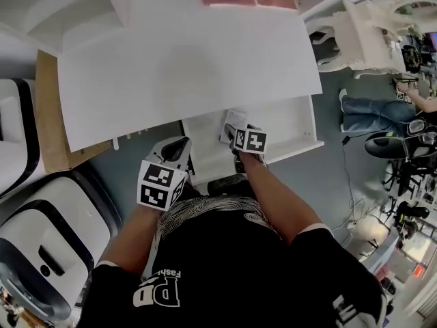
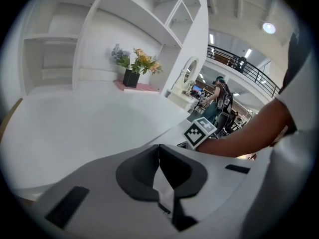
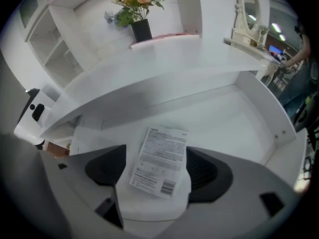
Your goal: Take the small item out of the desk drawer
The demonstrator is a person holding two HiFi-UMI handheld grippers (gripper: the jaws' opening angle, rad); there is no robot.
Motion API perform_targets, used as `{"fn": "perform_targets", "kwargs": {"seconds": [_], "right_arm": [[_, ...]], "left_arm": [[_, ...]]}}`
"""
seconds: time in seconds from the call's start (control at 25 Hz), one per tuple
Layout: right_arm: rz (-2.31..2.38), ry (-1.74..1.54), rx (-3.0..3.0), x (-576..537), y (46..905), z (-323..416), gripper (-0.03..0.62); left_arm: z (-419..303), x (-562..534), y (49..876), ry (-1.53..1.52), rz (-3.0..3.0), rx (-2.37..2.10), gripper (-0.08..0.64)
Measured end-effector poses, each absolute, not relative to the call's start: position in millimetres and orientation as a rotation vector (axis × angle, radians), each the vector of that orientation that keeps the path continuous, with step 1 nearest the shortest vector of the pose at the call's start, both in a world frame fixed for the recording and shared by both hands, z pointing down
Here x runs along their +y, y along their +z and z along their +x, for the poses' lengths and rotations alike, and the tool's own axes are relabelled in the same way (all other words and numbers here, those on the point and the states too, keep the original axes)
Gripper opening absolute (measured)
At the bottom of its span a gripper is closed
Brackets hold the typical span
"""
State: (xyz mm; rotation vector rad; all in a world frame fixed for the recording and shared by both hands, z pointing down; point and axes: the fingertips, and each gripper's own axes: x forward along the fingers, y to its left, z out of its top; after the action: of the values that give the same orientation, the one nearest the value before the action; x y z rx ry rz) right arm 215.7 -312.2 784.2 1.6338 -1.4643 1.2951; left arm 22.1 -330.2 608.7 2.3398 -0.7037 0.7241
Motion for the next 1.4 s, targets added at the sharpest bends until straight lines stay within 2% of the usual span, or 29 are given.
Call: {"fn": "perform_targets", "kwargs": {"seconds": [0.12, 0.2, 0.8, 1.4], "right_arm": [[1.642, 1.323, -1.414, -320, 800, 216, 0.418], [1.645, 1.360, -1.373, -321, 810, 216, 0.428], [1.564, 1.368, -1.279, -313, 845, 225, 0.431], [1.515, 1.457, -1.364, -298, 815, 228, 0.431]], "left_arm": [[21, -325, 613, 0.745, 2.329, -0.692, 0.015], [22, -322, 615, 0.756, 2.319, -0.684, 0.015], [32, -327, 617, 0.789, 2.318, -0.662, 0.015], [48, -317, 602, 0.761, 2.365, -0.633, 0.015]]}}
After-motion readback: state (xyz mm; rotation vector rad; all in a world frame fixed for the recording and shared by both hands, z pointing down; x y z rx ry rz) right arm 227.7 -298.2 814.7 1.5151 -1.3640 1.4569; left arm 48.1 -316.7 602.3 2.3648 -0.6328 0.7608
